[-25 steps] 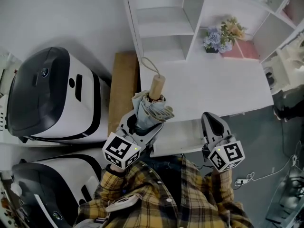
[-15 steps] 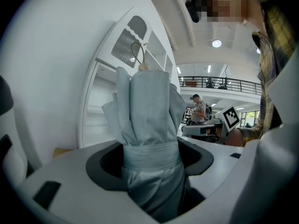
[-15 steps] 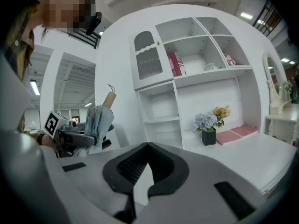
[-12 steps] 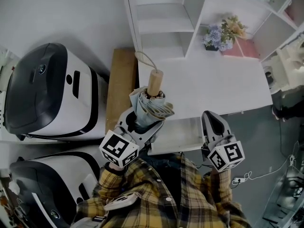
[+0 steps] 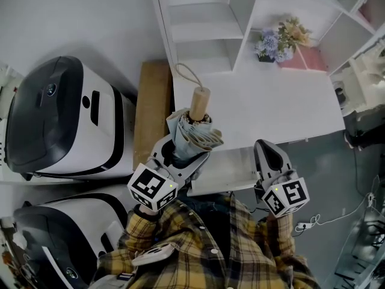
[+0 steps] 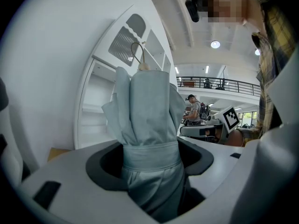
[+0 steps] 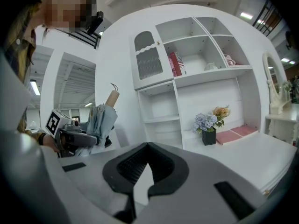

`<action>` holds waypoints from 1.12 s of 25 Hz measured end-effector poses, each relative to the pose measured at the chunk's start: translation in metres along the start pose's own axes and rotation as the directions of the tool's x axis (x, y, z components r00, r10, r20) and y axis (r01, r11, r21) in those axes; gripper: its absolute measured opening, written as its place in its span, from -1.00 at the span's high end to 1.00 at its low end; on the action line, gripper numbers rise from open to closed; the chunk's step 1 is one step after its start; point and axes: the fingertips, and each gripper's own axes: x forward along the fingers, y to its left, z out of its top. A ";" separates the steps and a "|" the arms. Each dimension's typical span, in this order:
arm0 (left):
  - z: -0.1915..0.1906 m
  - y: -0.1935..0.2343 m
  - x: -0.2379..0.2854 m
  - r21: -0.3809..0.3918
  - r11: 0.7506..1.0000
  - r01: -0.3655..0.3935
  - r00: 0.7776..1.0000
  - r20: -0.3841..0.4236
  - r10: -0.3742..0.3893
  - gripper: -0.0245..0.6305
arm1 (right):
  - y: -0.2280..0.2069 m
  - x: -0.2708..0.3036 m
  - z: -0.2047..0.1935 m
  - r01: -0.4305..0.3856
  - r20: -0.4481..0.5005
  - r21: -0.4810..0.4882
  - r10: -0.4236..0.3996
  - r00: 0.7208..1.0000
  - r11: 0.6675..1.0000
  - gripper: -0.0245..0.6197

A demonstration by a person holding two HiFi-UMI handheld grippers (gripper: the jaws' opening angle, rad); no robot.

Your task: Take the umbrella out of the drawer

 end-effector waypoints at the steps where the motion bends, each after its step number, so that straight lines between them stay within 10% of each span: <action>1: 0.000 0.000 0.000 0.002 1.000 0.001 1.000 -0.001 -0.001 -0.05 | 0.000 0.000 0.000 0.000 0.001 -0.003 0.000 1.000 1.000 0.87; 28: 0.011 -0.004 -0.001 0.056 0.998 0.025 0.999 0.022 -0.026 -0.05 | 0.005 -0.004 -0.001 0.004 -0.005 -0.015 -0.004 1.000 1.000 0.87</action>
